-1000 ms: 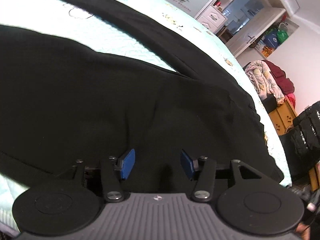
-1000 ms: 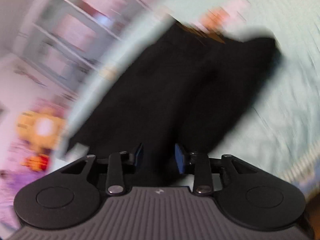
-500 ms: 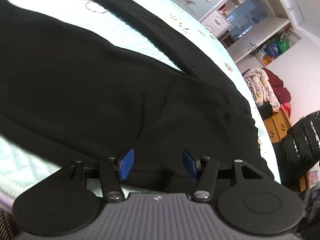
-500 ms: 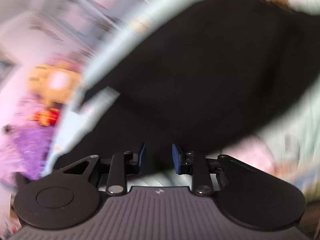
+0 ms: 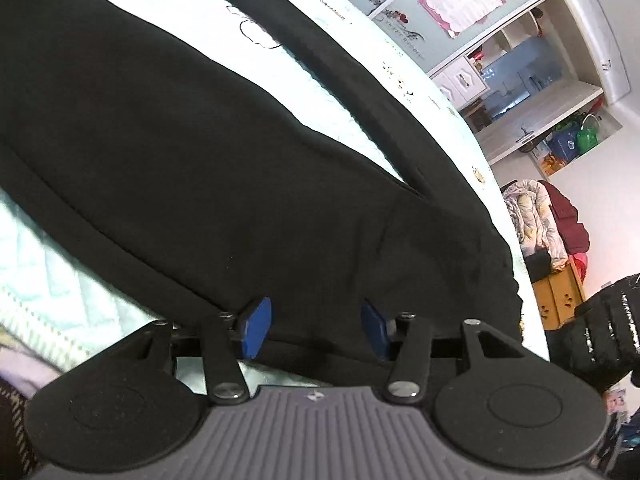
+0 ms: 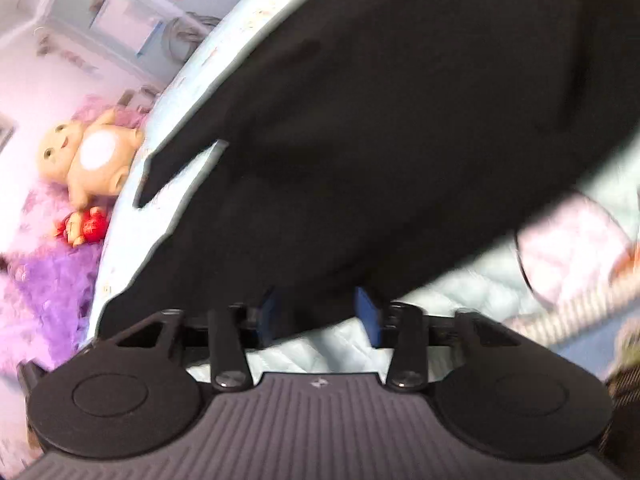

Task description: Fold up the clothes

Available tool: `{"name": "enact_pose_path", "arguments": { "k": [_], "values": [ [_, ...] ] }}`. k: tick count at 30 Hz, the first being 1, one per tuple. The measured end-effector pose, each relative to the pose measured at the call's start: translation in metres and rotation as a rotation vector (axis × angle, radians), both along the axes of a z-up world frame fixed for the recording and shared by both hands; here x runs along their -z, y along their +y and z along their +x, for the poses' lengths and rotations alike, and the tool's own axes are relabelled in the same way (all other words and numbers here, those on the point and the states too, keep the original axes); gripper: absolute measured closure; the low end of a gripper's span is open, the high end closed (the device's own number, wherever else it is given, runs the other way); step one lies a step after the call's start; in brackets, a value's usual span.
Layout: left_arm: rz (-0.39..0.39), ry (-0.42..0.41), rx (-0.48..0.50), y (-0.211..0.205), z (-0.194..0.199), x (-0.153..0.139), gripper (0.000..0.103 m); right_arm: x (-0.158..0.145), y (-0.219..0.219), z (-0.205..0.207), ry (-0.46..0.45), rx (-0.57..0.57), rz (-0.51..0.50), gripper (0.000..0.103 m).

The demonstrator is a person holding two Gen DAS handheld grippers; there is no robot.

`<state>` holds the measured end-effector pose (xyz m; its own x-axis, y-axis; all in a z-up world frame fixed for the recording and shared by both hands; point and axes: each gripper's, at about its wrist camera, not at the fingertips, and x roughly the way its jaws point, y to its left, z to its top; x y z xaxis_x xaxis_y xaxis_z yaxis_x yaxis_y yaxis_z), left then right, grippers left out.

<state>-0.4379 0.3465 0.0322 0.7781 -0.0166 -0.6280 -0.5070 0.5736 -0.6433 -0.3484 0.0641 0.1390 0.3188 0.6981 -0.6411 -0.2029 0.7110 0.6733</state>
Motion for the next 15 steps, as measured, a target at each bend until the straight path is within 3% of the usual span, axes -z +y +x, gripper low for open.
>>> {"name": "enact_pose_path", "arguments": {
  "k": [4,8,10,11,13,15],
  "values": [
    [-0.010,-0.097,0.010,0.003,-0.006,-0.019,0.050,-0.017,0.014,-0.010,-0.024,-0.036,-0.036,0.065],
    [0.075,-0.113,0.001,0.006,-0.003,-0.021,0.048,-0.041,0.039,-0.011,-0.103,-0.091,0.015,0.065],
    [0.023,-0.055,-0.037,0.016,-0.004,0.000,0.048,-0.040,0.046,-0.012,-0.098,-0.110,0.011,0.065],
    [-0.018,-0.036,-0.057,0.022,-0.007,0.011,0.057,-0.040,0.050,-0.012,-0.096,-0.120,0.009,0.065],
    [-0.081,-0.063,-0.079,0.031,-0.016,0.021,0.062,-0.039,0.057,-0.013,-0.091,-0.139,0.005,0.066],
    [-0.101,-0.066,-0.078,0.035,-0.018,0.018,0.062,-0.038,0.064,-0.014,-0.086,-0.158,0.000,0.078]
  ]
}}
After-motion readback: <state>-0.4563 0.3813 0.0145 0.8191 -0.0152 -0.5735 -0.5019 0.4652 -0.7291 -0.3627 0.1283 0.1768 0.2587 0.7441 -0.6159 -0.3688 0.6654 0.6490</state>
